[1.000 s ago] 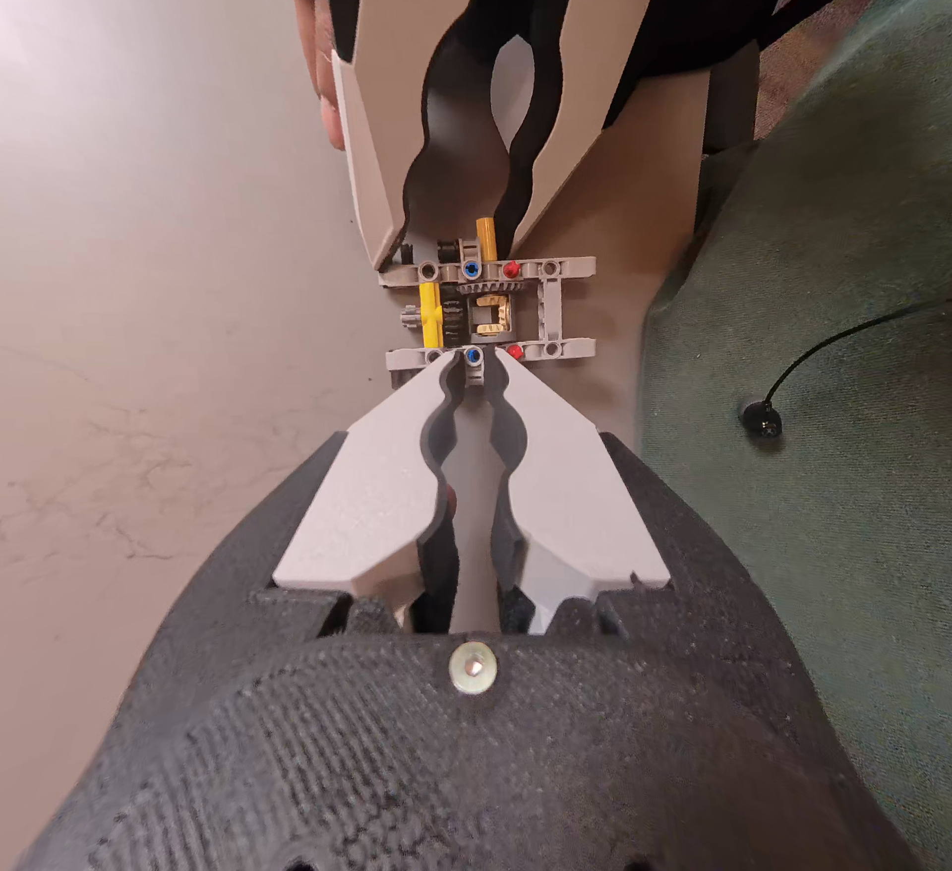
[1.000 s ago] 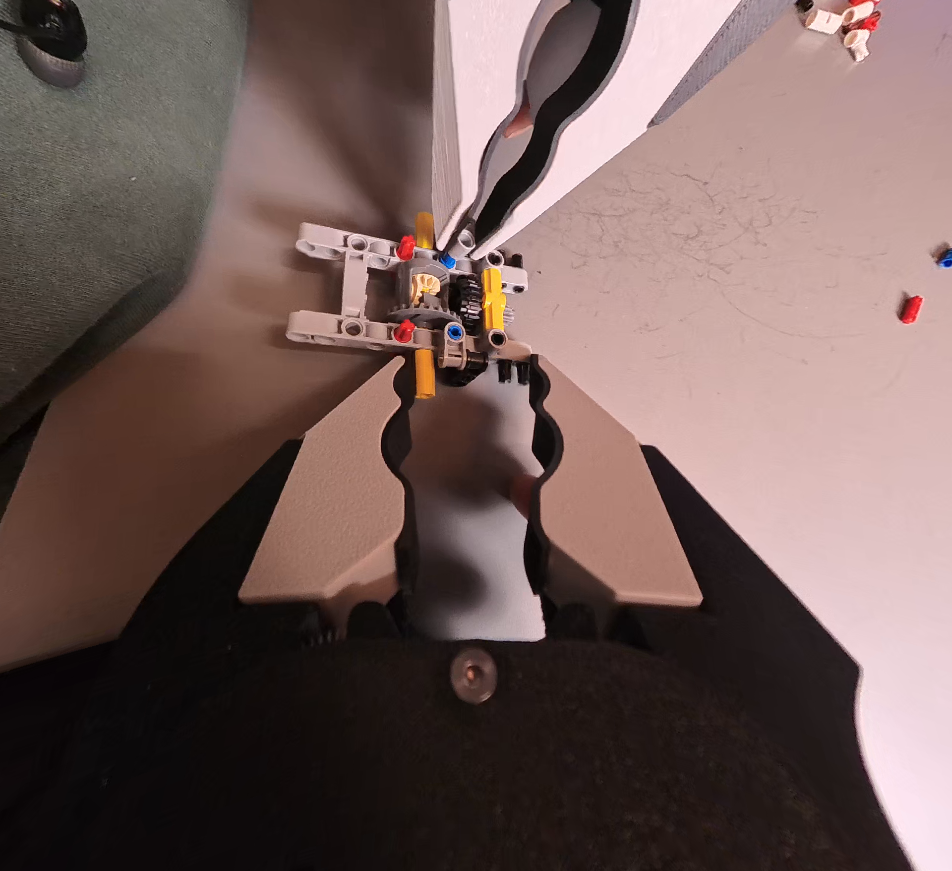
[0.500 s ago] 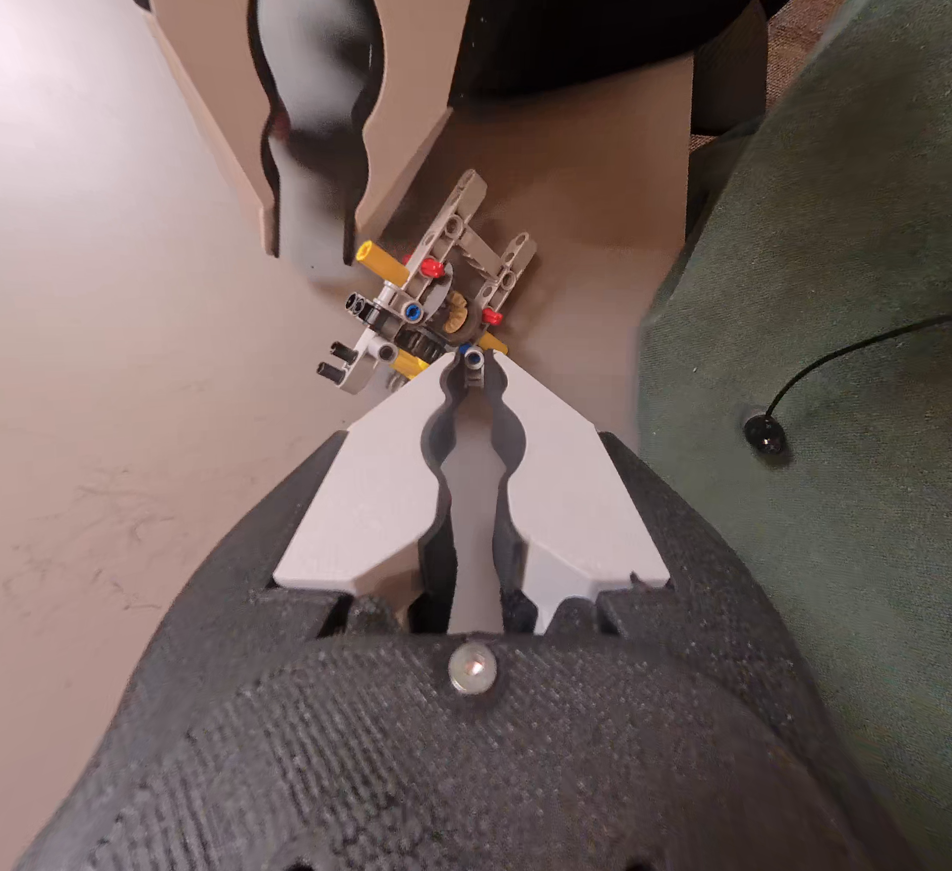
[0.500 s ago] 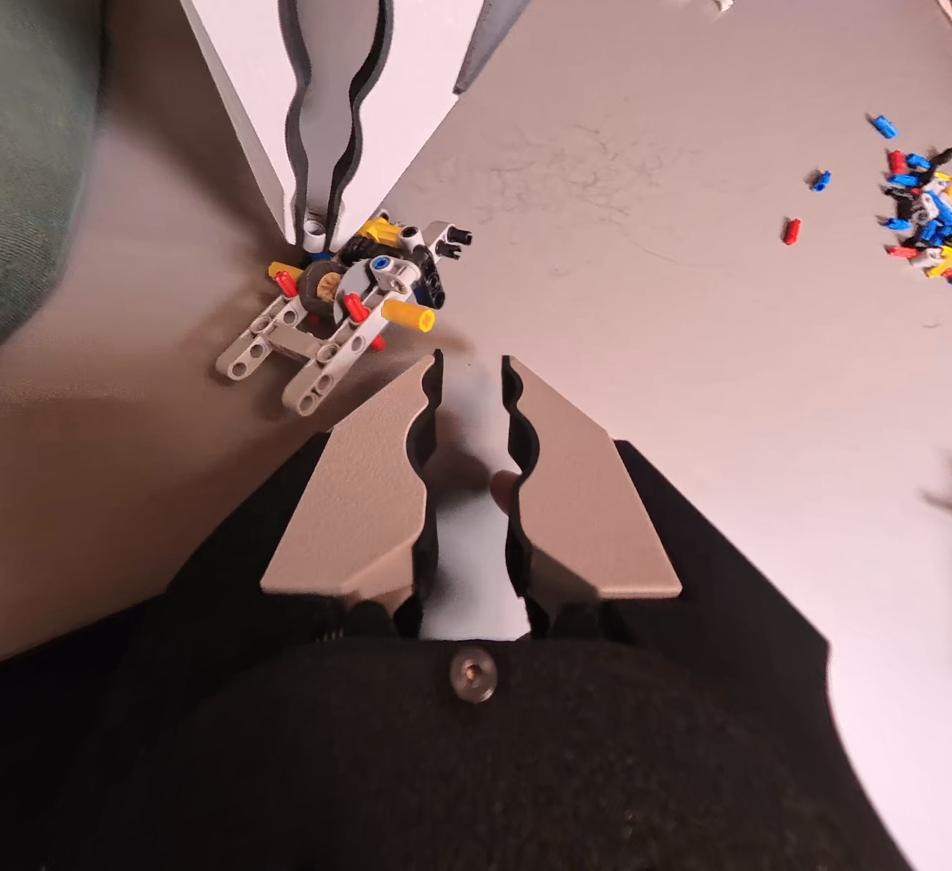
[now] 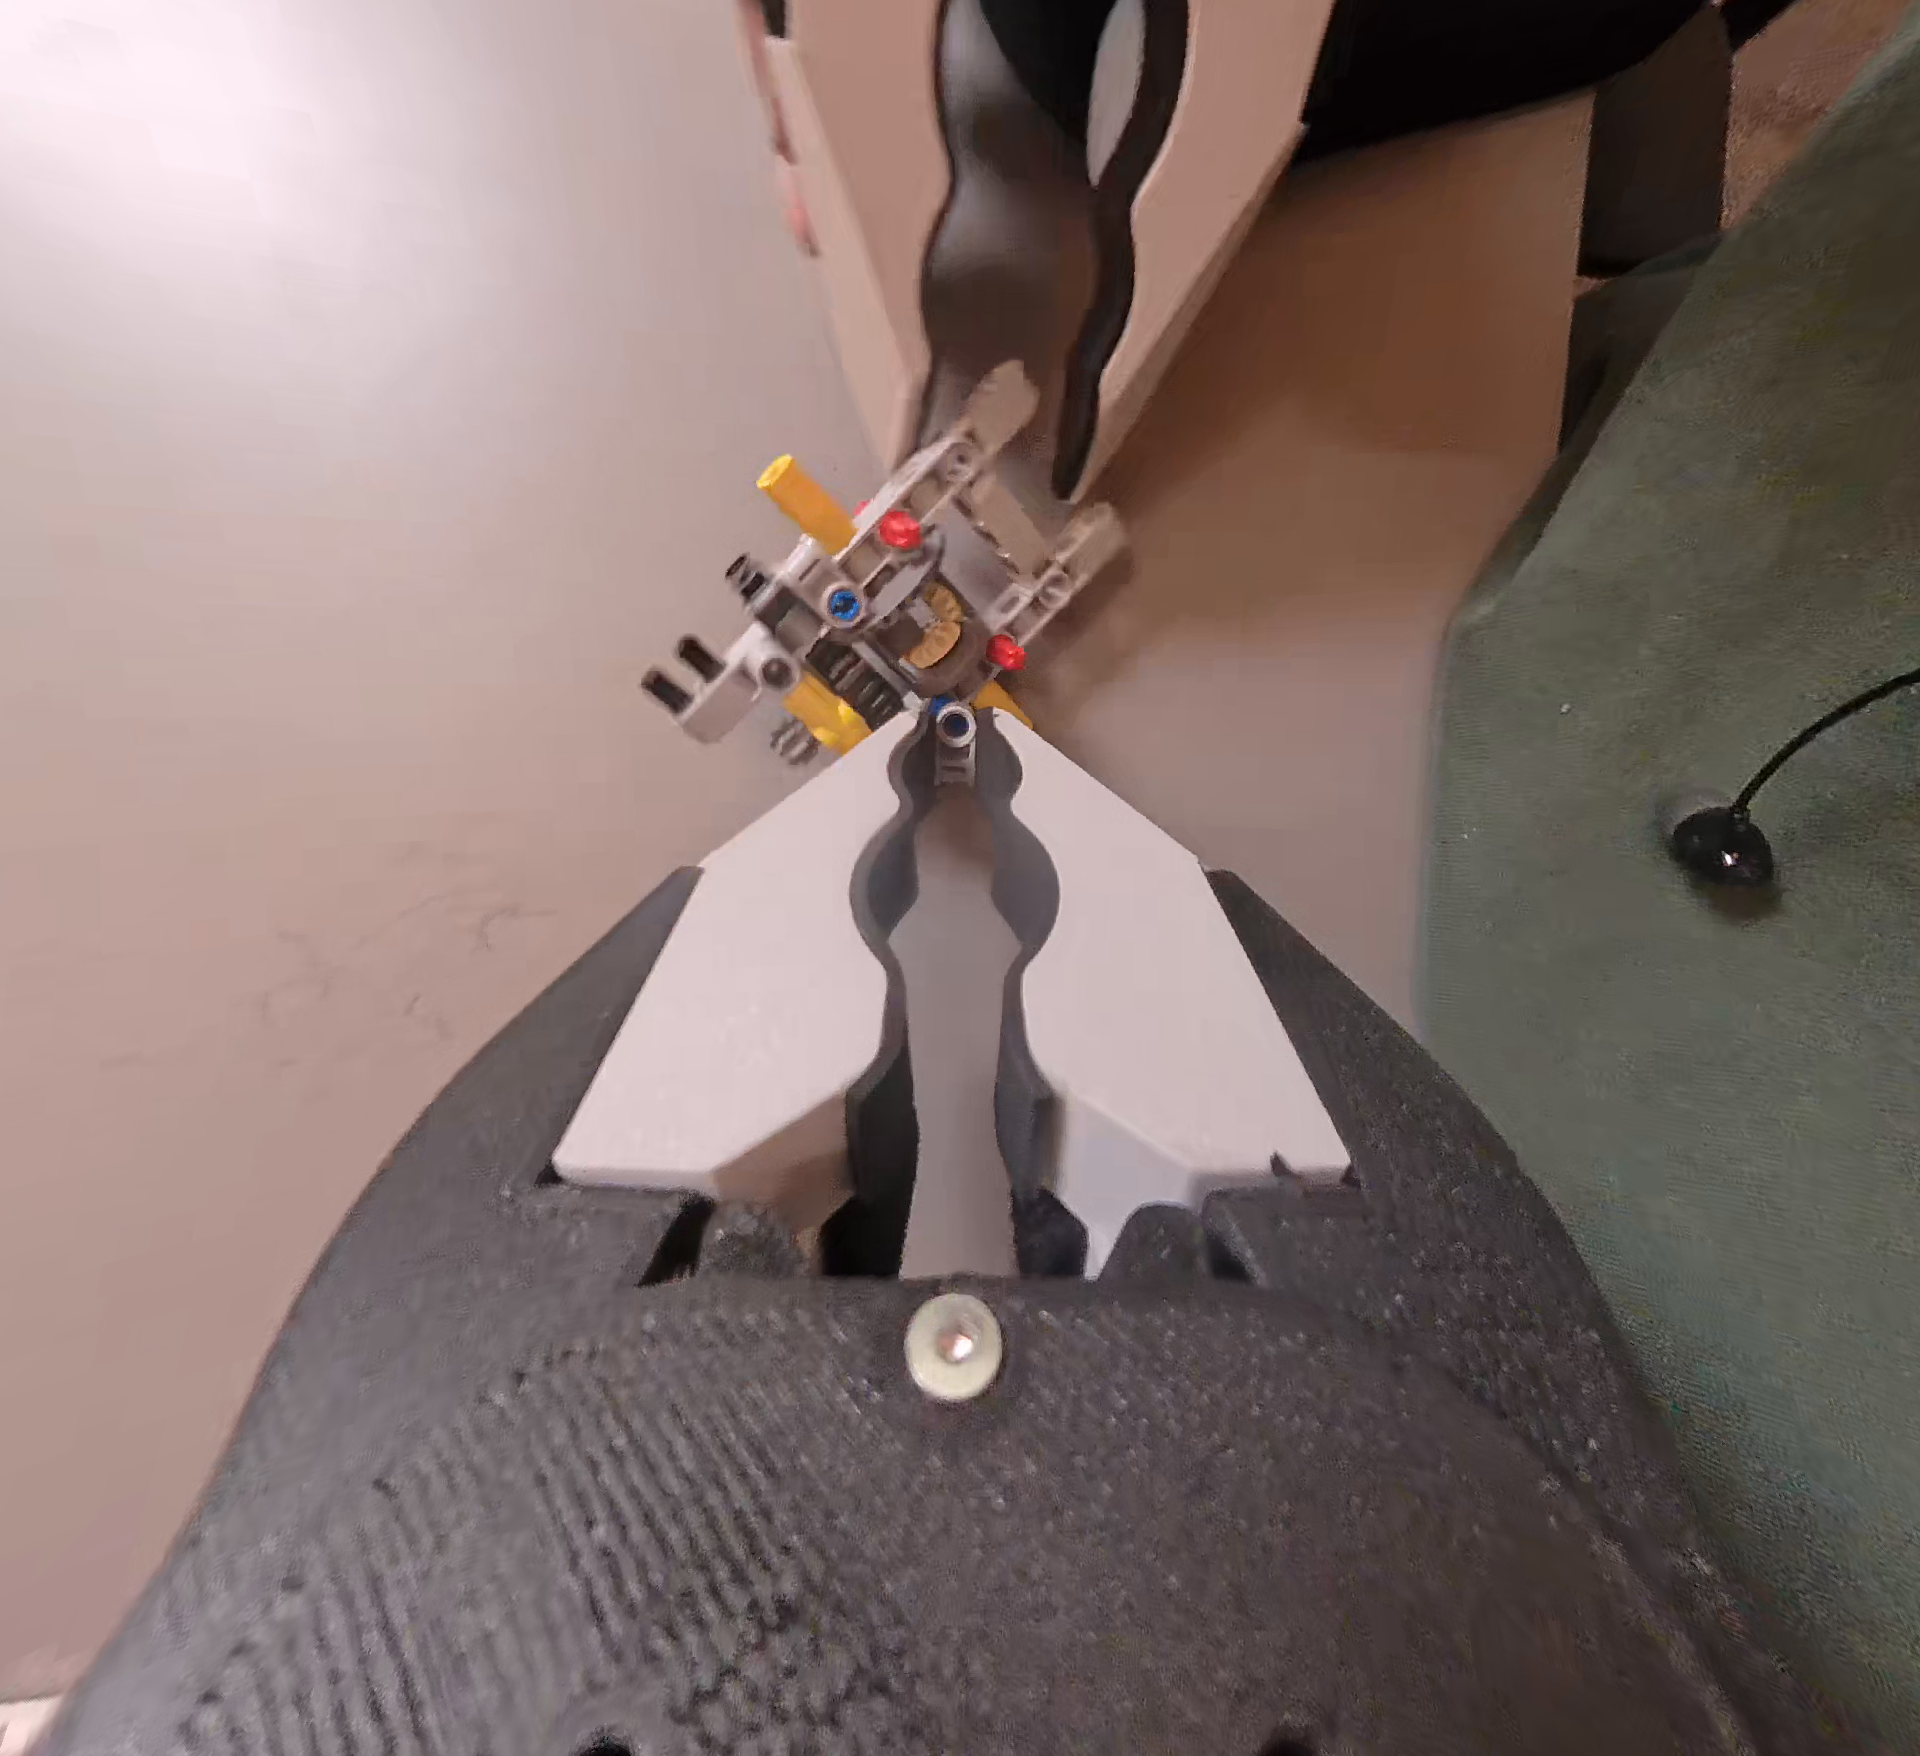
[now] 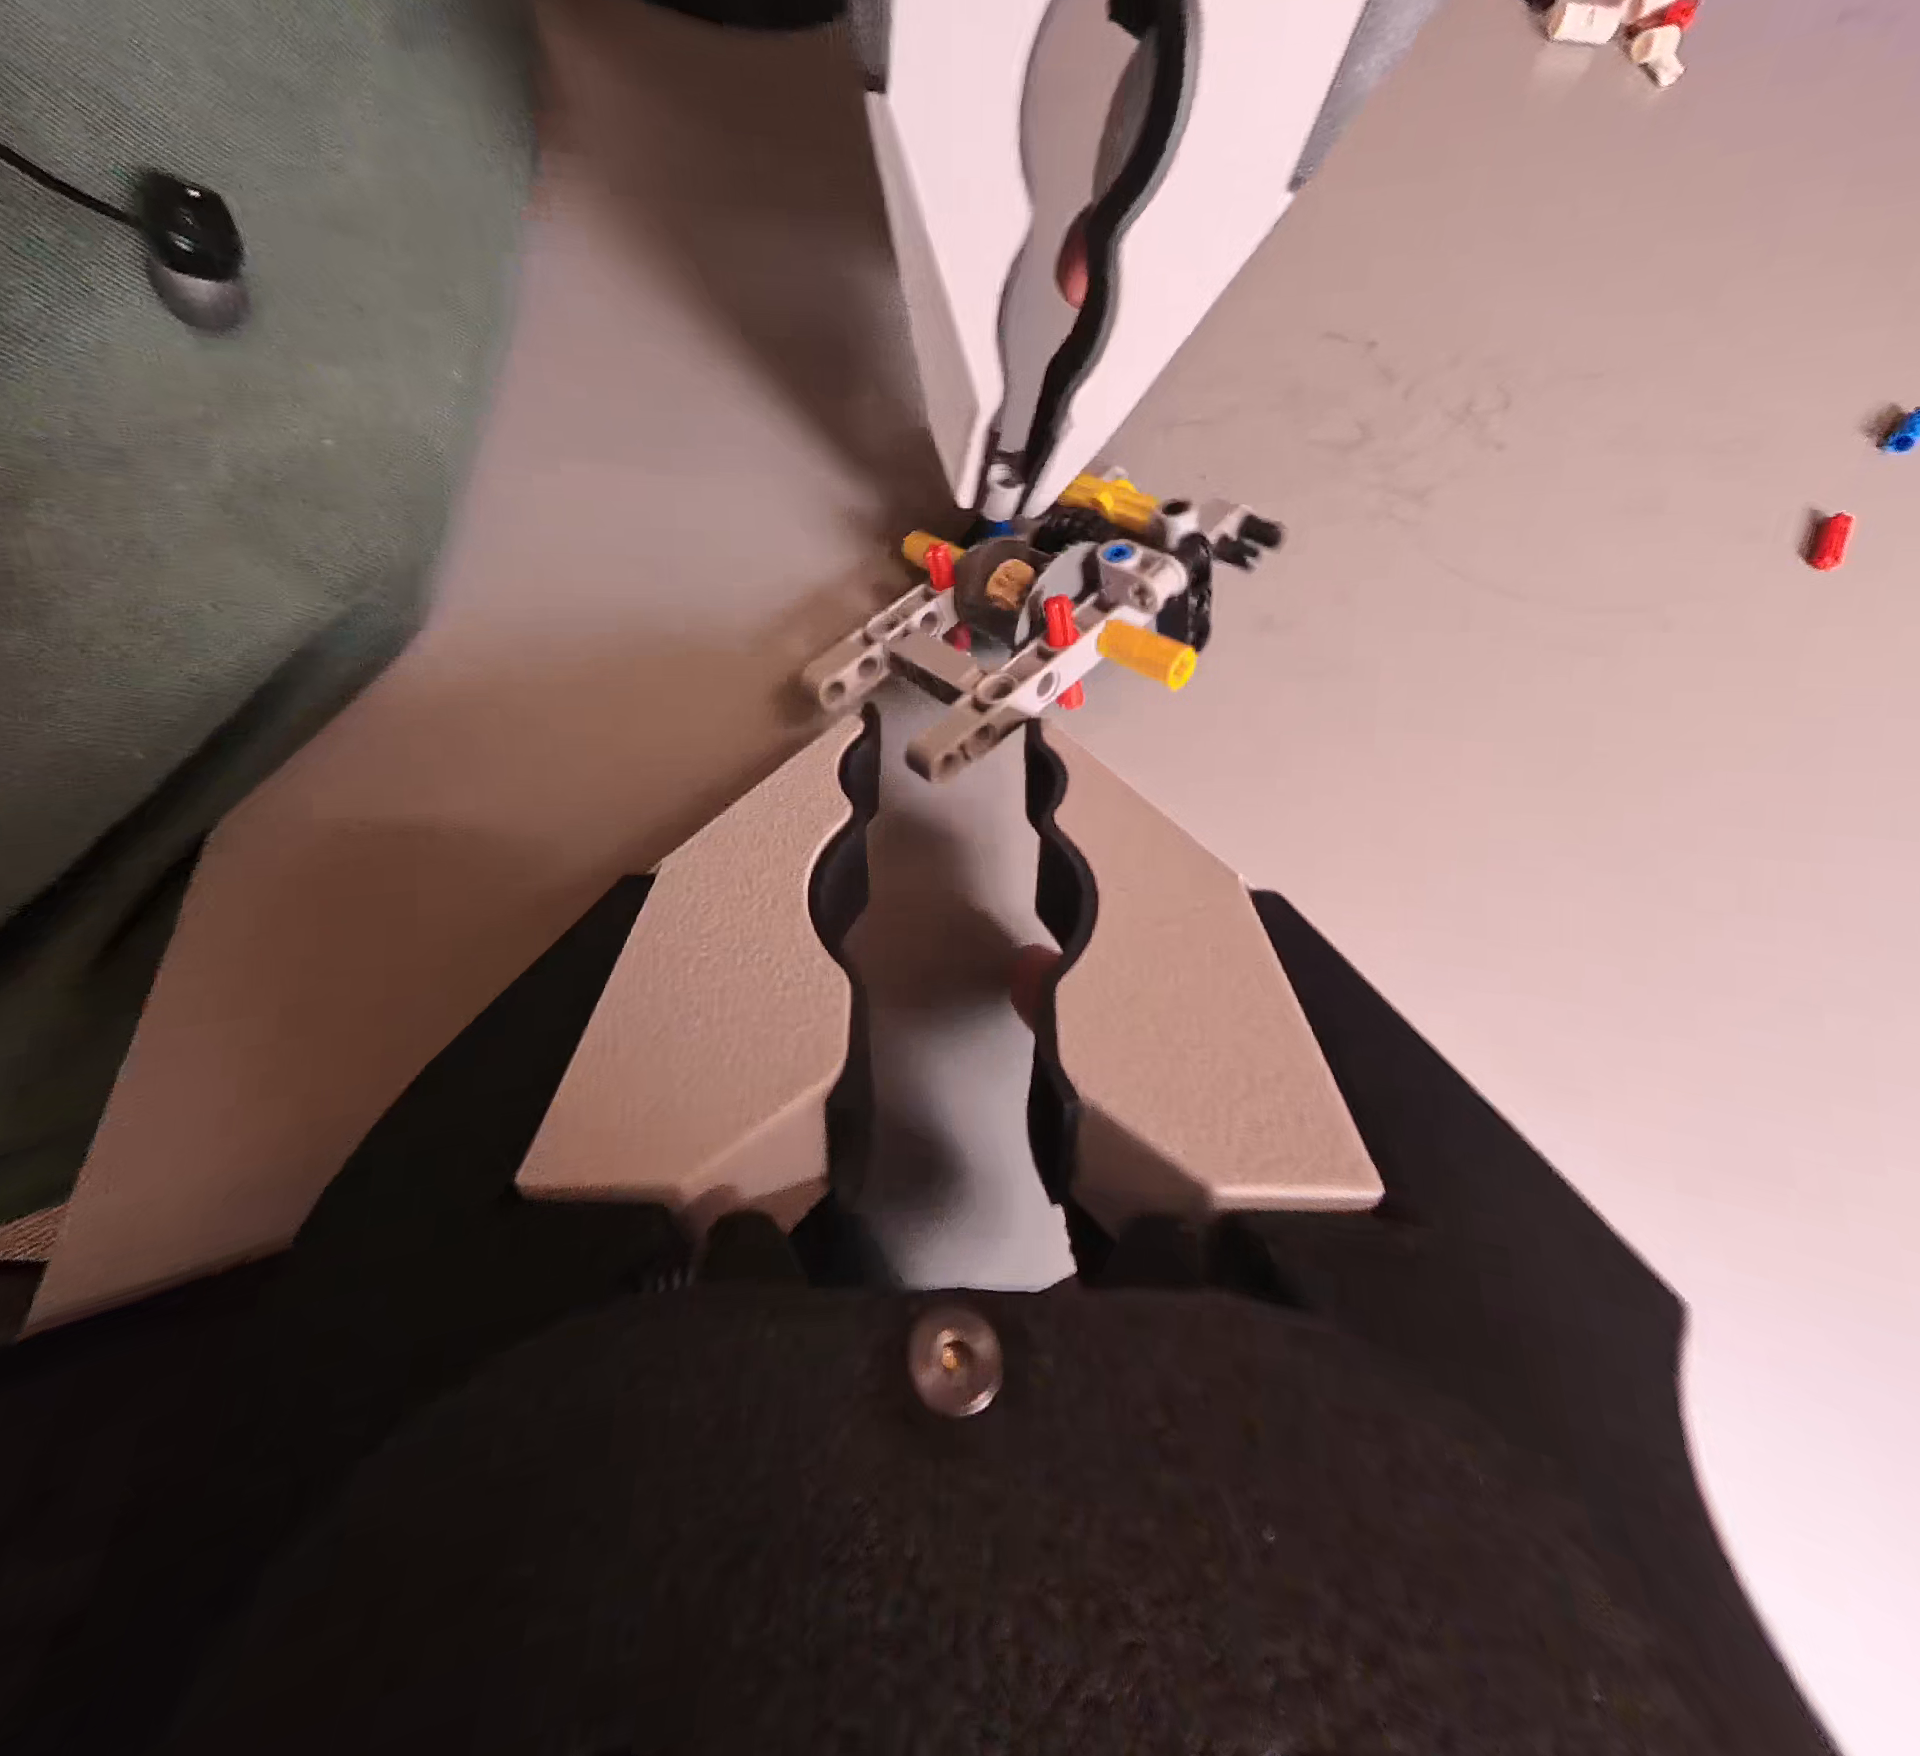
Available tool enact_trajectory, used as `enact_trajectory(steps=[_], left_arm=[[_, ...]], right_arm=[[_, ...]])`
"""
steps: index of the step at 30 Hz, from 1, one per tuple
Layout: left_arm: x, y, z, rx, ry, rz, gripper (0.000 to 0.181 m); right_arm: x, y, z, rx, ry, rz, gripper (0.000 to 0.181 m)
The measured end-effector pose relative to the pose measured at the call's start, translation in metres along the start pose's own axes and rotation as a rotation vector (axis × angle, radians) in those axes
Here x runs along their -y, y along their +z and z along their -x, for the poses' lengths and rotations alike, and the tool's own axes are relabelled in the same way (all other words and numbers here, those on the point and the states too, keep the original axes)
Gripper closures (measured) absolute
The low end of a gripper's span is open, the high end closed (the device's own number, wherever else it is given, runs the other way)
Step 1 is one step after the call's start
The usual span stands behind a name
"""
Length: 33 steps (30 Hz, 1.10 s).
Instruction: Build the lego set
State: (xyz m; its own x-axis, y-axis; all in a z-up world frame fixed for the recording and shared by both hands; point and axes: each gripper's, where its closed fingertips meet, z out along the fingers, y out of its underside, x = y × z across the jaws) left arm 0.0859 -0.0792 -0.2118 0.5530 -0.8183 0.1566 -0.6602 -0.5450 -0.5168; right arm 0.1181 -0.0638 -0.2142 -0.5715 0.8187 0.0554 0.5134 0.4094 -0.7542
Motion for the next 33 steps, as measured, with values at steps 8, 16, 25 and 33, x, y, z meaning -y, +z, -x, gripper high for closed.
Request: enact_trajectory(steps=[8, 16, 25, 33], left_arm=[[-0.002, -0.005, 0.013, 0.068, -0.118, -0.115, 0.176], [0.000, -0.005, 0.018, 0.085, -0.096, -0.131, 0.176], [0.002, -0.003, 0.017, 0.044, -0.045, -0.099, 0.176], [0.006, -0.003, 0.020, 0.014, -0.015, -0.091, 0.176]], right_arm=[[0.003, 0.008, 0.008, 0.004, -0.021, 0.022, 0.159], [0.002, 0.010, 0.008, -0.011, -0.039, 0.034, 0.159], [0.006, -0.022, -0.036, -0.134, -0.029, -0.092, 0.133], [0.003, -0.003, -0.033, -0.086, -0.074, -0.068, 0.166]])
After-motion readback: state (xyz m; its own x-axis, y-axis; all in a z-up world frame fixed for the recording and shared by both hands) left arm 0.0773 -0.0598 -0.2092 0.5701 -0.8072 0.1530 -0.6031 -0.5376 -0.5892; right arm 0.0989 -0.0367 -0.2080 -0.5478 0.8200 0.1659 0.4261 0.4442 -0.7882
